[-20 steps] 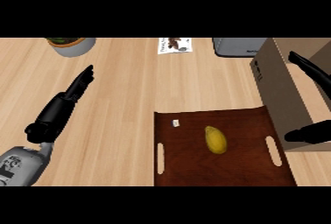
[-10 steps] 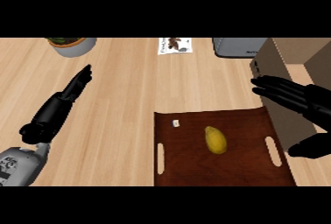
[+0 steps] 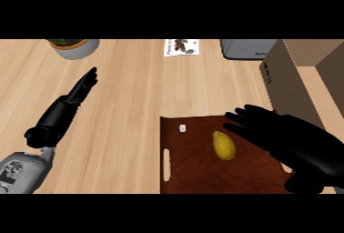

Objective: Pick the lemon from the tray and place it in the cardboard box

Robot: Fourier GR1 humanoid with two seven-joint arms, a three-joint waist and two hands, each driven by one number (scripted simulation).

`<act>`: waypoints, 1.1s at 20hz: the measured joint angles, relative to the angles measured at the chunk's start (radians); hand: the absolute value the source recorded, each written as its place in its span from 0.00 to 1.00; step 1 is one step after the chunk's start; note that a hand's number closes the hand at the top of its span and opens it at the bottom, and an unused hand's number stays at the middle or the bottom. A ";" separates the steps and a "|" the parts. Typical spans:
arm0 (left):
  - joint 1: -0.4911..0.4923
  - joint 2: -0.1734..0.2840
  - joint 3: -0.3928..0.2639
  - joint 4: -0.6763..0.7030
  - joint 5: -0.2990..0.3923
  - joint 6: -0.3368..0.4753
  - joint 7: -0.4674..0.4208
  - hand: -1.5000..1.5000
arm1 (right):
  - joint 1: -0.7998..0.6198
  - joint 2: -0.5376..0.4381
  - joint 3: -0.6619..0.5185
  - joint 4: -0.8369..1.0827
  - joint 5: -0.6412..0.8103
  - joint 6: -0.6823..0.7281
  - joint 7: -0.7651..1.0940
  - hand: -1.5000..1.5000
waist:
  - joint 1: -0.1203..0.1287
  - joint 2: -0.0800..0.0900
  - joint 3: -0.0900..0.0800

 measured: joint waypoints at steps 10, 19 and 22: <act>0.013 -0.042 0.051 -0.019 -0.058 -0.037 0.022 0.50 | 0.028 0.164 0.092 -0.046 0.125 0.162 0.223 0.00 | 0.004 0.002 0.001; 0.039 -0.090 0.100 -0.042 -0.106 -0.088 0.034 0.50 | 0.039 0.282 0.124 0.044 0.320 0.127 0.221 0.00 | 0.006 0.003 0.001; 0.043 -0.094 0.132 -0.029 -0.115 -0.124 0.017 0.50 | 0.047 0.307 0.125 0.063 0.369 0.125 0.202 0.00 | 0.006 0.003 0.001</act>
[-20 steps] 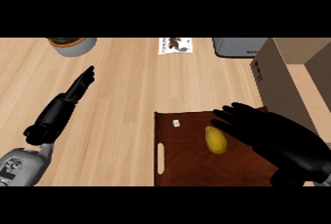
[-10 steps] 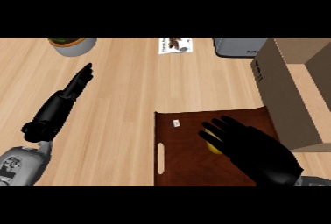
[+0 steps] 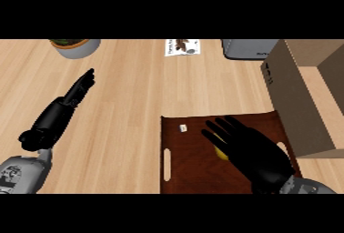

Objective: Pick the lemon from the tray and place it in the cardboard box

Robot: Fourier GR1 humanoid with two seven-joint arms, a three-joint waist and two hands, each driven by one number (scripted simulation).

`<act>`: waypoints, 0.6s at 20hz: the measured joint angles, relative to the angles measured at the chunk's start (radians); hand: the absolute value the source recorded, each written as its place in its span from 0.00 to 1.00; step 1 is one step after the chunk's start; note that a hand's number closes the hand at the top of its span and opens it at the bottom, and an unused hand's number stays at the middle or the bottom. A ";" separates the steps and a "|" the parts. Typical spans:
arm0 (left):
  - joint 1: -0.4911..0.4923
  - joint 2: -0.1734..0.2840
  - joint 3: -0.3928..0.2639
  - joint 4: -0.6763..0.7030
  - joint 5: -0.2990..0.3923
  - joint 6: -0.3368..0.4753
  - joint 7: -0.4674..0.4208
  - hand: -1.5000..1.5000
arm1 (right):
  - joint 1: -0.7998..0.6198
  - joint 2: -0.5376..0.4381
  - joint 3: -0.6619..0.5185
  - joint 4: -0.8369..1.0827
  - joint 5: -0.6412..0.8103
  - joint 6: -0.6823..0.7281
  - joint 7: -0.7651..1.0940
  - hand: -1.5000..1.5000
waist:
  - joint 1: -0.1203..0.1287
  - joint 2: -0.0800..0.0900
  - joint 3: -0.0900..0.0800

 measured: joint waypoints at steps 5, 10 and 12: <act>-0.018 -0.027 0.025 -0.012 -0.021 -0.017 0.039 0.50 | 0.008 0.042 0.020 0.086 0.098 -0.045 -0.029 0.00 | 0.000 0.000 0.000; -0.003 -0.064 0.037 -0.030 -0.066 -0.029 0.043 0.50 | 0.012 0.071 -0.005 0.134 0.166 -0.056 -0.063 0.00 | 0.000 0.000 0.000; 0.011 -0.070 0.048 -0.043 -0.075 -0.038 0.039 0.50 | 0.025 0.081 -0.012 0.151 0.181 -0.065 -0.080 0.00 | 0.000 0.000 0.000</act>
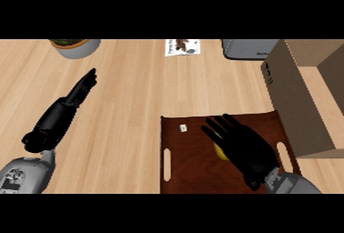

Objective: Pick the lemon from the tray and place it in the cardboard box

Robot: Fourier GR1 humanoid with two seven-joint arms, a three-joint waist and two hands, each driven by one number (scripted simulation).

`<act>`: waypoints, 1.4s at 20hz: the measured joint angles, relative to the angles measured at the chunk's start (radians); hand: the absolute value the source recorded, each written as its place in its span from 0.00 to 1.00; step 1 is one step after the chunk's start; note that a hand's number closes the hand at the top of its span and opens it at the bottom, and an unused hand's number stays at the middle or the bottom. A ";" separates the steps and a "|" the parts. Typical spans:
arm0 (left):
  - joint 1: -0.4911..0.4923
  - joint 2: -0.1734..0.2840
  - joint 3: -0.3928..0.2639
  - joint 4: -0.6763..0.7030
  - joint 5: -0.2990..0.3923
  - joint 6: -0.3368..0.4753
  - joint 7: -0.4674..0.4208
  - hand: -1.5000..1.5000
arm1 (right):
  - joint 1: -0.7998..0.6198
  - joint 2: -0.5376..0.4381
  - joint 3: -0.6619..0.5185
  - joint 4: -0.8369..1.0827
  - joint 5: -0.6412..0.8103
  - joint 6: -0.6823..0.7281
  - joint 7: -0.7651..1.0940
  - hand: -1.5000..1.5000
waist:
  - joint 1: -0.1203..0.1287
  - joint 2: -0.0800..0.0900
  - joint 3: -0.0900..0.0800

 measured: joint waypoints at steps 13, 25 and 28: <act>0.010 -0.051 0.064 0.017 -0.050 -0.064 -0.027 0.50 | 0.011 0.083 -0.041 0.190 0.132 -0.093 -0.109 0.00 | 0.000 0.000 0.000; 0.015 -0.097 0.089 0.002 -0.093 -0.091 -0.018 0.50 | -0.043 0.131 -0.097 0.366 0.204 -0.162 -0.244 1.00 | 0.001 0.000 0.000; 0.002 -0.094 0.101 0.016 -0.095 -0.101 -0.018 0.50 | -0.044 0.138 -0.089 0.400 0.222 -0.254 -0.299 1.00 | 0.002 -0.001 -0.001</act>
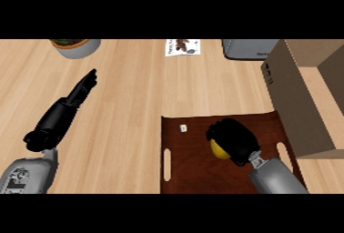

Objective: Pick the lemon from the tray and place it in the cardboard box

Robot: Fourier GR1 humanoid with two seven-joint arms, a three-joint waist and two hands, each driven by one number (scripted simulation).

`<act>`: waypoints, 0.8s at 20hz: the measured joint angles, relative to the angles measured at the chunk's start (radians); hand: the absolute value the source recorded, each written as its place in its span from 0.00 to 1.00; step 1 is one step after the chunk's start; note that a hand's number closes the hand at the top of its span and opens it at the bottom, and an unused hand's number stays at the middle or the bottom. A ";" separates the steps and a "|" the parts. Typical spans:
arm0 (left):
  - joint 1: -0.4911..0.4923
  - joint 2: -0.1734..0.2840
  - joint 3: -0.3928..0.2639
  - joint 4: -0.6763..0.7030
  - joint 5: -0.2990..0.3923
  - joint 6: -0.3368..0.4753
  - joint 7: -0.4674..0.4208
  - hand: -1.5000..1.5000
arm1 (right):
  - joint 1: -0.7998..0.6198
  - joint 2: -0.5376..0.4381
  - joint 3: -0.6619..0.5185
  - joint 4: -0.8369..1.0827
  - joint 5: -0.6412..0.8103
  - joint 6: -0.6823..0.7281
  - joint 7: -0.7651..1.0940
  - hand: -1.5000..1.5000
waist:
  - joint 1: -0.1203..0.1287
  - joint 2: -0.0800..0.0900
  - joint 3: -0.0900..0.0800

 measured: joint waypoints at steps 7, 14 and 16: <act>-0.008 -0.017 0.005 -0.021 -0.012 -0.009 0.030 0.50 | 0.001 0.033 -0.021 0.031 0.045 -0.146 -0.047 1.00 | 0.000 -0.001 -0.001; -0.024 -0.021 -0.005 -0.028 -0.012 -0.016 0.024 0.50 | -0.187 0.169 -0.370 0.199 -0.056 -0.127 0.302 1.00 | 0.031 0.023 0.003; -0.033 -0.024 -0.012 -0.025 -0.010 -0.025 0.022 0.50 | -0.270 0.190 -0.450 0.251 -0.062 -0.154 0.401 1.00 | 0.045 0.027 0.003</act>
